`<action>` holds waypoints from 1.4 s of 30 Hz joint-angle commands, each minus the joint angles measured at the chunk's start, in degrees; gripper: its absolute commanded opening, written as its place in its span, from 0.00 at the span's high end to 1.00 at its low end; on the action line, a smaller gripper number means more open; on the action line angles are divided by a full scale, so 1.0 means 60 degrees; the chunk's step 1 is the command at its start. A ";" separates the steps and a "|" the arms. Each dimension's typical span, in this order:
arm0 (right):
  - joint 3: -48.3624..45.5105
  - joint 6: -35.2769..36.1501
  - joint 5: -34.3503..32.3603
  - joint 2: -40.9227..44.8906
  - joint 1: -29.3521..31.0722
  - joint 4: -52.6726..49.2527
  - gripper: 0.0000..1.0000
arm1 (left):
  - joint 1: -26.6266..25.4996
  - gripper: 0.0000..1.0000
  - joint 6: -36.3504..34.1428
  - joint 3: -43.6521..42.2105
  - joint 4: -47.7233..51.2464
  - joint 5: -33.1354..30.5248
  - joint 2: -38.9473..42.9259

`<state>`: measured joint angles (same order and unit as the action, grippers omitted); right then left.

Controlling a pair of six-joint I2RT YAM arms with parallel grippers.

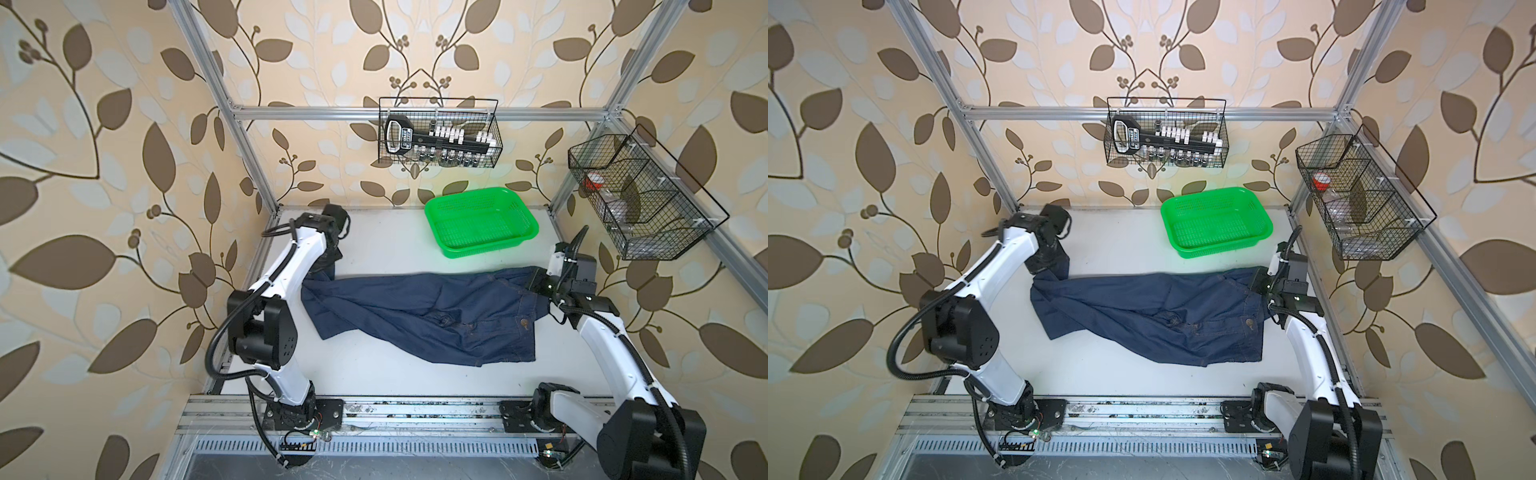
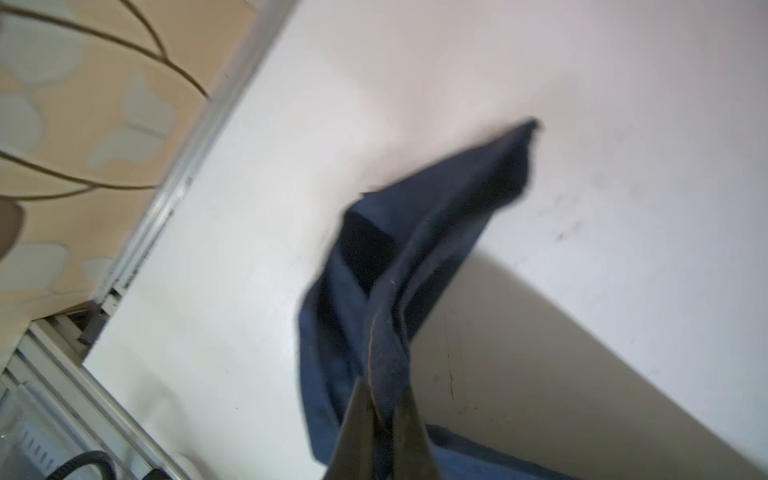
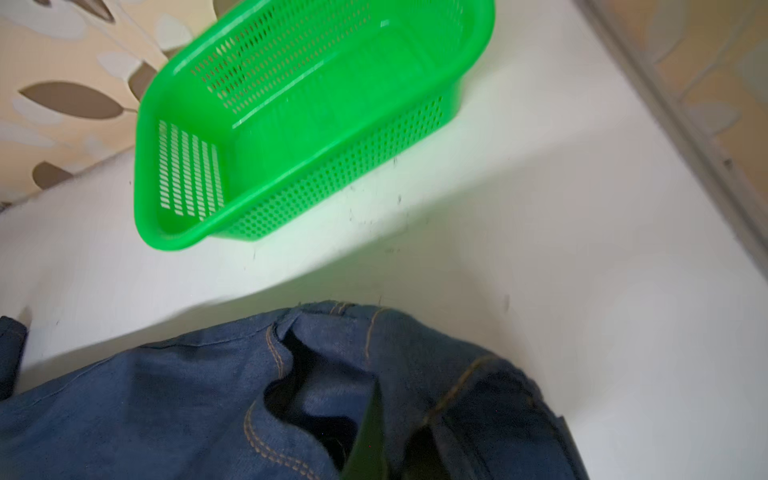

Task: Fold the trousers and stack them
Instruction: 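Pull the leg hem and waistband apart with both grippers to straighten the jeans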

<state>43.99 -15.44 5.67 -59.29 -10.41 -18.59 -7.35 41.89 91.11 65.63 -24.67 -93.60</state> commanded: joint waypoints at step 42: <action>-0.0725 0.1491 -0.2690 0.1817 -0.0341 0.1043 1.00 | 0.3050 0.91 -0.2480 0.0243 -0.1181 0.1489 -0.3284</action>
<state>40.93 -7.81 -9.89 -48.53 -12.19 -12.43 11.22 28.62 88.12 58.24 -16.43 -112.64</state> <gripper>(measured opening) 0.048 0.087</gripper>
